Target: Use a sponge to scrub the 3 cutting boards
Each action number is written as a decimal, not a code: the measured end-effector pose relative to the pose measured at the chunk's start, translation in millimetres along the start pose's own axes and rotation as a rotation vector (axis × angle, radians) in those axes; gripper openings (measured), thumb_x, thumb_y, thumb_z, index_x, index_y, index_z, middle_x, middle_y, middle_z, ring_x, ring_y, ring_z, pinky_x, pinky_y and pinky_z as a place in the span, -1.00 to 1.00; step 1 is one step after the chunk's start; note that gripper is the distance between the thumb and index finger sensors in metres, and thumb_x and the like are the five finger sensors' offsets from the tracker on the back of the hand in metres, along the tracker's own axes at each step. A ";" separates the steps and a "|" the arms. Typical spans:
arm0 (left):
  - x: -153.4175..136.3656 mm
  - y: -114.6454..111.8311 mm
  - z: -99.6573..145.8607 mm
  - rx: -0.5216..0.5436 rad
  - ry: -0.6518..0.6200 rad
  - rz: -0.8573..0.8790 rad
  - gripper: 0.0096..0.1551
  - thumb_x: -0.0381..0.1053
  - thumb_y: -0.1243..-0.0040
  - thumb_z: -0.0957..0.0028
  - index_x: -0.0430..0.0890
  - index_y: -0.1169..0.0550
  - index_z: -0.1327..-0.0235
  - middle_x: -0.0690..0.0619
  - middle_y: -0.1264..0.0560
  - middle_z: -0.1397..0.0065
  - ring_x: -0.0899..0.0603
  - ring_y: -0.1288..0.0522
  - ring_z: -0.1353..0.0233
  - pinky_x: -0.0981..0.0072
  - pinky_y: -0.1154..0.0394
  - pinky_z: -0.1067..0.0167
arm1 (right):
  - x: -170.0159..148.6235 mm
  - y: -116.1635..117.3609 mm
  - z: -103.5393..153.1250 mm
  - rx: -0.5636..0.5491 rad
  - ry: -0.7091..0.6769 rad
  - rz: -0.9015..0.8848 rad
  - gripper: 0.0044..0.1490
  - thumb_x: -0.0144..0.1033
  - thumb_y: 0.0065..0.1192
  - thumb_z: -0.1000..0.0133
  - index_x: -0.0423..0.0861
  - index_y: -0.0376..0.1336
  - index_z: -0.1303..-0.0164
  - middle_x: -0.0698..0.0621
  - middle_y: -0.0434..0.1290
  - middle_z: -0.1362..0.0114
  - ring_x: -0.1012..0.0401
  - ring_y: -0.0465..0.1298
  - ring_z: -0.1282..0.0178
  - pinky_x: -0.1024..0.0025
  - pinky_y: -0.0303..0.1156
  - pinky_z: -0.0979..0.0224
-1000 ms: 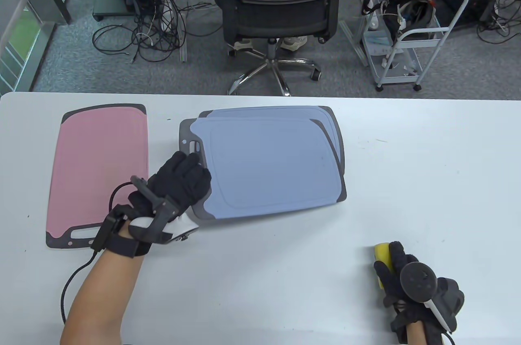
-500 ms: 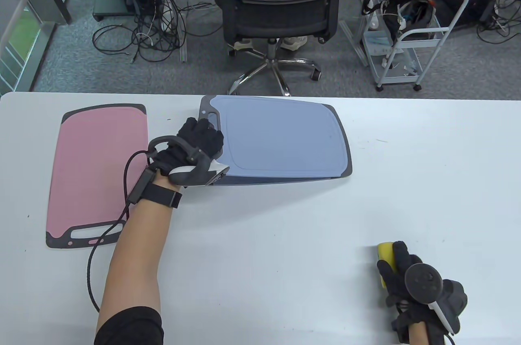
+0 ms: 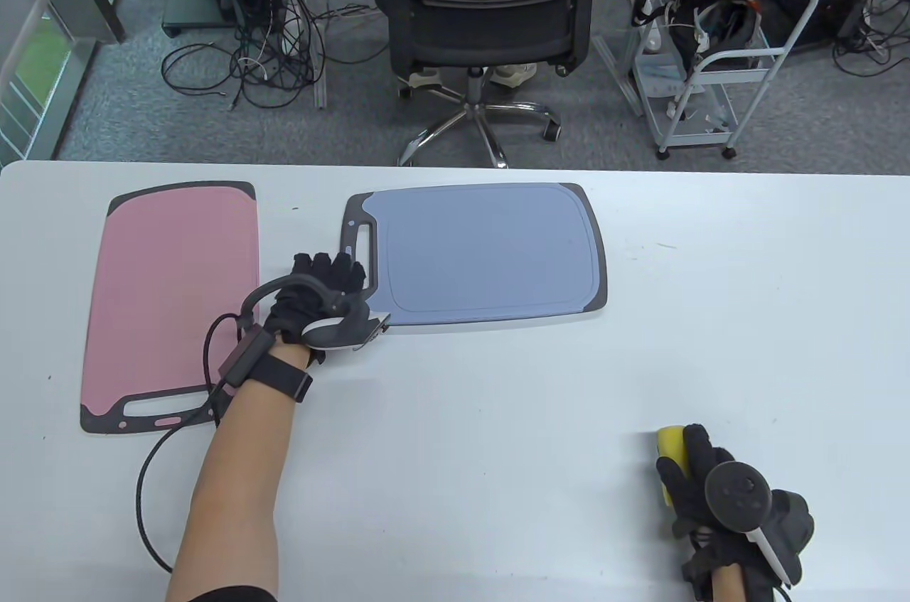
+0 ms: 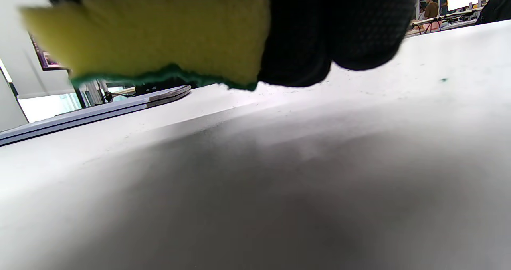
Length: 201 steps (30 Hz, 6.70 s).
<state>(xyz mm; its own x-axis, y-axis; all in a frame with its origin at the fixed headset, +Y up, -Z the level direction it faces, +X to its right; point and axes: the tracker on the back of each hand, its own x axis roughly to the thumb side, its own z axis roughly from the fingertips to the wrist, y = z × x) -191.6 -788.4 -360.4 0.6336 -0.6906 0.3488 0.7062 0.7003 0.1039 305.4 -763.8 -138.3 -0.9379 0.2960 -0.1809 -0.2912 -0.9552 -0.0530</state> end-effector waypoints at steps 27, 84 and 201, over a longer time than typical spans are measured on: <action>-41.2 -96.1 199.4 -0.359 0.476 0.632 -0.18 0.29 0.05 -0.17 -0.07 -0.22 -0.64 -0.10 -0.27 -0.64 -0.27 -0.30 -0.63 -0.25 -0.31 -0.52 | 9.5 3.1 18.7 0.009 -0.021 -0.044 -0.08 0.19 0.18 -0.08 -0.13 0.18 -0.54 -0.10 0.46 -0.26 0.12 0.55 0.01 0.08 0.49 -0.16; -79.8 -53.9 255.3 0.857 0.921 2.063 -0.43 0.37 0.20 -0.08 0.08 -0.47 -0.13 0.17 -0.55 -0.03 0.16 -0.62 0.18 0.18 -0.67 0.01 | 8.4 8.3 14.1 0.022 -0.043 -0.098 -0.08 0.19 0.17 -0.08 -0.13 0.18 -0.54 -0.10 0.45 -0.26 0.12 0.55 0.01 0.09 0.49 -0.16; 33.5 -57.2 131.0 -0.468 0.271 2.064 -0.41 0.28 -0.12 -0.22 -0.13 -0.48 -0.26 0.15 -0.65 -0.01 0.22 -0.75 0.23 0.37 -0.80 0.24 | 98.3 39.8 -41.6 0.104 0.062 0.437 -0.13 0.14 0.11 -0.14 -0.20 0.21 -0.51 -0.15 0.46 -0.24 0.12 0.56 0.04 0.11 0.50 -0.12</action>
<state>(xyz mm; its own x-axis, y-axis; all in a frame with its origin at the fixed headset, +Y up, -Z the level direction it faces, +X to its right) -252.1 -828.0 -232.6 0.3929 0.7826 -0.4829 -0.9057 0.2385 -0.3505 209.5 -772.9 -199.0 -0.9649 -0.1387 -0.2230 0.1091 -0.9841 0.1399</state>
